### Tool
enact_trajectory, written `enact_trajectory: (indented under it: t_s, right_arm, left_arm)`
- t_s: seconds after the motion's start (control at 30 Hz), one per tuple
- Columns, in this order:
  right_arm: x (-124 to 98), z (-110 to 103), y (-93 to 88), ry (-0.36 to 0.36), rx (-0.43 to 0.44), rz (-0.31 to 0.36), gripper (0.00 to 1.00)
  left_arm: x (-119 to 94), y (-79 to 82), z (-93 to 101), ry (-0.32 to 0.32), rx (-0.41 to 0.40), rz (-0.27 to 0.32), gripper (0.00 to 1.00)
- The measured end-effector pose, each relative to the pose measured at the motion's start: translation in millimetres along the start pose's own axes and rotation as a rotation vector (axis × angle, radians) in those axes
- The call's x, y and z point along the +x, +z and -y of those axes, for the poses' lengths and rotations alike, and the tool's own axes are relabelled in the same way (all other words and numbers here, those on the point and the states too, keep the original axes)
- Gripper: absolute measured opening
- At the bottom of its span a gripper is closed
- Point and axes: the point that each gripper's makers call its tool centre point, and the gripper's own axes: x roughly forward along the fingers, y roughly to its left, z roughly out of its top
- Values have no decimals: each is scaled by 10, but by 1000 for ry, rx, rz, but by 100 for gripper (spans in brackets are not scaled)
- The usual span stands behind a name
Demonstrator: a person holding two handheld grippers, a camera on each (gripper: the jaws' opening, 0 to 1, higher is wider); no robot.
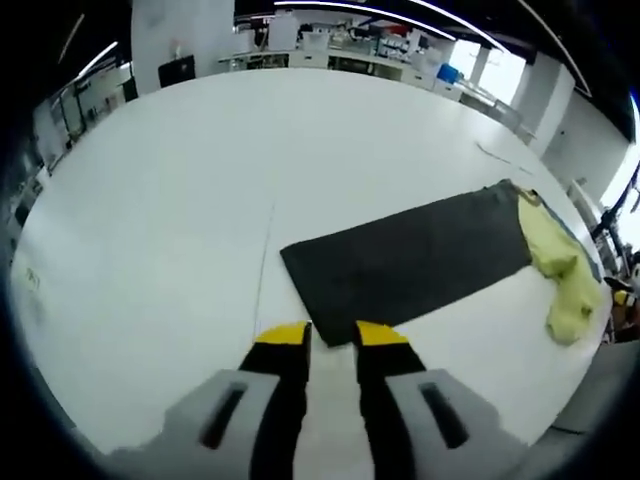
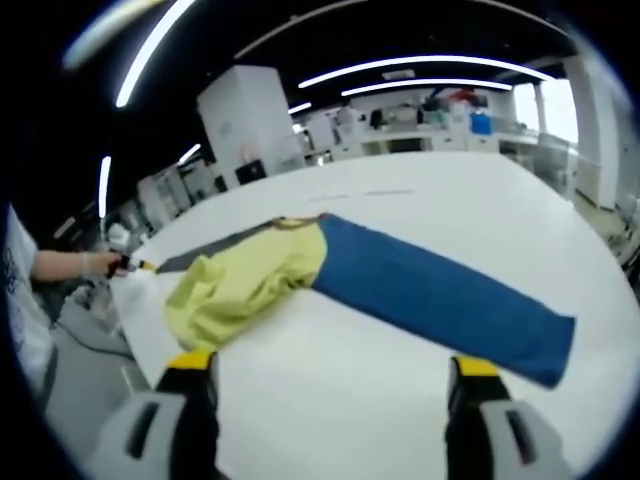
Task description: Fold the garment on the visible template until the final outline fits inside the template.
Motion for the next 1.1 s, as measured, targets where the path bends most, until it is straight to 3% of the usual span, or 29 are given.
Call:
enact_trajectory:
  t_s: [0.2, 0.4, 0.5, 0.53, 0.63, 0.73, 0.83, 0.87, 1.1]
  right_arm:
    - [1, -42, 14, 9, -5, 4, 95]
    - [13, -78, 31, 17, -8, 14, 95]
    - [11, -92, 37, 20, -8, 19, 95]
    - [11, -101, 33, 21, -9, 19, 95]
    - [12, -114, 22, 26, -6, 19, 95]
    - [6, -149, 7, 34, -10, 19, 94]
    - [10, -167, 5, 43, -10, 21, 94]
    - [10, -177, 0, 46, -12, 19, 94]
    - [27, -214, 1, 58, -19, 20, 94]
  left_arm:
    - [-95, 143, 197, -56, 23, 89, 59]
    - [-231, 191, 529, -131, 62, 125, 68]
    - [-255, 226, 681, -180, 76, 145, 67]
    - [-314, 226, 860, -210, 94, 154, 66]
    - [-348, 242, 1095, -258, 110, 164, 63]
    - [-395, 183, 1431, -338, 122, 159, 55]
    - [-361, 132, 1620, -397, 145, 152, 52]
    - [-345, 84, 1851, -408, 154, 147, 53]
    - [-329, -155, 2282, -483, 255, 91, 45]
